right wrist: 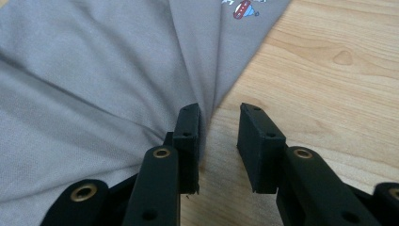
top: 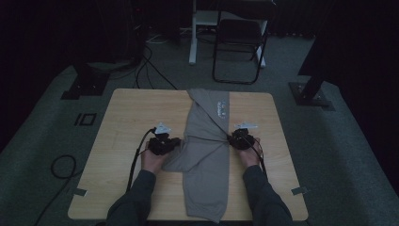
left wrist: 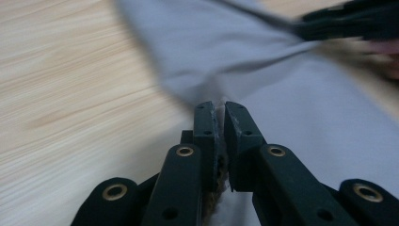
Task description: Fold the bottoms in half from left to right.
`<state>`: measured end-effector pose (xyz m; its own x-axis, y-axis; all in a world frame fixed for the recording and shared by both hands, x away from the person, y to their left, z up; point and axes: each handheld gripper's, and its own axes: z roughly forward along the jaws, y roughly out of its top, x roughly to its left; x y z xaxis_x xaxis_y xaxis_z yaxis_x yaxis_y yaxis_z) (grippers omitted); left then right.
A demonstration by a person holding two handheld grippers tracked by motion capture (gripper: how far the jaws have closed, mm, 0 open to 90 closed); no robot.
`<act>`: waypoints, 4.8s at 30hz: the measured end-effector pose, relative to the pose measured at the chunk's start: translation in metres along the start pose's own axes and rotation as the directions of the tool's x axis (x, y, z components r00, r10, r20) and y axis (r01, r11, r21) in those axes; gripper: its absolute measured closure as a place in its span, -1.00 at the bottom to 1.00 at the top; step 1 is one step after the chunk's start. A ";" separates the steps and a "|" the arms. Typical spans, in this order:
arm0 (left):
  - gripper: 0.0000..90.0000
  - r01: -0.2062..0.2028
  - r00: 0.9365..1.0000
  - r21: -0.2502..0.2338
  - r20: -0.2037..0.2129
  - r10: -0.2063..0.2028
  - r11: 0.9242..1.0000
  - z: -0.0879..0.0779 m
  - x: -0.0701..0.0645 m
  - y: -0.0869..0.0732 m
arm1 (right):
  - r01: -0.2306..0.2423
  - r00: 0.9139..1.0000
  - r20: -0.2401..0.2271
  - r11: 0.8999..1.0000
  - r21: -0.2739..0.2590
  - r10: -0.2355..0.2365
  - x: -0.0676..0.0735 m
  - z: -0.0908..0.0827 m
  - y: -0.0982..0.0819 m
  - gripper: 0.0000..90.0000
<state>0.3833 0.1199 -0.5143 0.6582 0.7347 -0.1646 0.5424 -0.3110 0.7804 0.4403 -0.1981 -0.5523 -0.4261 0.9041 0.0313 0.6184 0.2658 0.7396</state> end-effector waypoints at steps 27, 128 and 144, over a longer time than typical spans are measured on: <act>0.39 -0.287 0.865 -0.019 0.424 0.267 0.958 -0.013 -0.151 -0.024 | 0.011 1.000 0.008 1.000 0.021 -0.011 -0.002 0.001 0.004 0.52; 0.47 -0.172 0.982 0.059 0.088 0.166 0.983 -0.019 -0.061 -0.039 | 0.352 0.765 -0.533 0.928 -0.126 -0.362 0.093 -0.119 -0.086 0.38; 0.34 -0.101 0.984 0.043 -0.143 0.107 0.994 0.032 -0.018 -0.006 | 0.181 0.966 -0.163 0.975 -0.131 -0.201 0.053 -0.064 -0.035 0.30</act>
<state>0.3848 0.0897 -0.5350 0.6306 0.7761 0.0075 0.4950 -0.4097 0.7662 0.3539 -0.1810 -0.5333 -0.6435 0.7654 -0.0093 0.4388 0.3789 0.8148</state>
